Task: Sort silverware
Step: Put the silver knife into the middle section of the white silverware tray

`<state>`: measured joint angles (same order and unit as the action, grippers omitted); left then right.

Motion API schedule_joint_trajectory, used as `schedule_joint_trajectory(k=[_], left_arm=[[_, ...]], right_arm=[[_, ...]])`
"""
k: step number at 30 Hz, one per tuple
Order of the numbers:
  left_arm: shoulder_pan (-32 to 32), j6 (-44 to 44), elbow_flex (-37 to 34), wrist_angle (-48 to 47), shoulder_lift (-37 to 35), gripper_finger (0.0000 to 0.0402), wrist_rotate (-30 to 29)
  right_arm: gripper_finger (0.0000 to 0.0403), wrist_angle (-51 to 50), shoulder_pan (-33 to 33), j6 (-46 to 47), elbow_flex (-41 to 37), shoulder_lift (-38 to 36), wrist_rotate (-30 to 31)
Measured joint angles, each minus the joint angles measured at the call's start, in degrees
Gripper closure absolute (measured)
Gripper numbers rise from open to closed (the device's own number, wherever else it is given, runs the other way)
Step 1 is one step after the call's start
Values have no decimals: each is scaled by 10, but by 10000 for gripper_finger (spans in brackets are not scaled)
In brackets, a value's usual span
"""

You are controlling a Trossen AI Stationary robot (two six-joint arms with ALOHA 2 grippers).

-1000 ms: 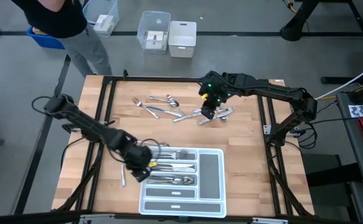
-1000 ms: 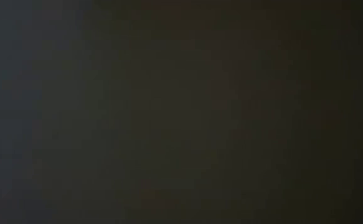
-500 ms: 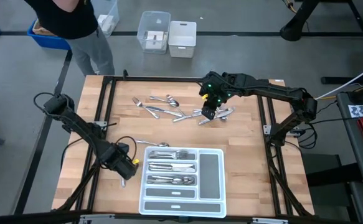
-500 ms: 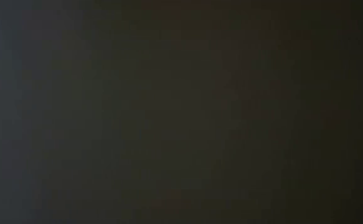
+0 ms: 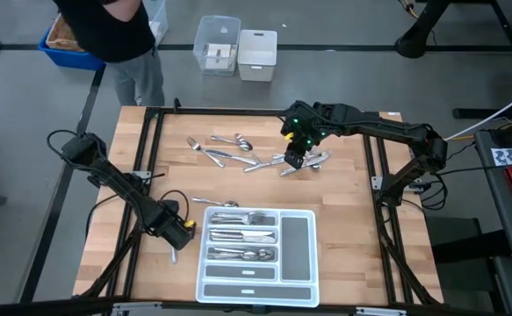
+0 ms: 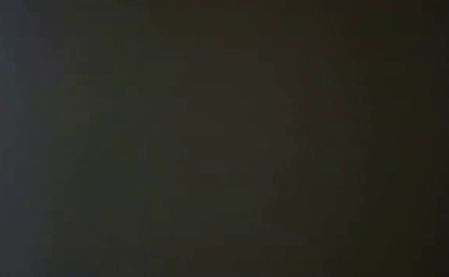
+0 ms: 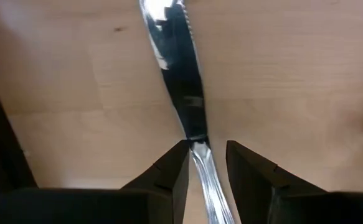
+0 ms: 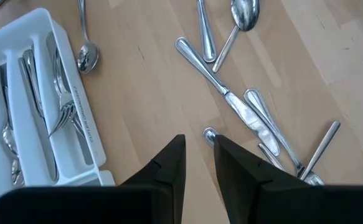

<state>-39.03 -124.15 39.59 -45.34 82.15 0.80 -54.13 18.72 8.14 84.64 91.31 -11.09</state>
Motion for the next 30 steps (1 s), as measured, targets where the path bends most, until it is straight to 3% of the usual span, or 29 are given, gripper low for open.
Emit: schedule_joint_trajectory(k=[12, 21, 30], left_arm=[[0, -7, -42, 50, -3, 312, 3], [0, 30, -43, 47, -2, 383, 3], [0, 64, -46, 51, -20, 378, 0]], right_arm=[[317, 0, 0, -9, 0, 0, 1], [317, 0, 0, -12, 0, 0, 1], [317, 1, 0, -23, 0, 0, 1]])
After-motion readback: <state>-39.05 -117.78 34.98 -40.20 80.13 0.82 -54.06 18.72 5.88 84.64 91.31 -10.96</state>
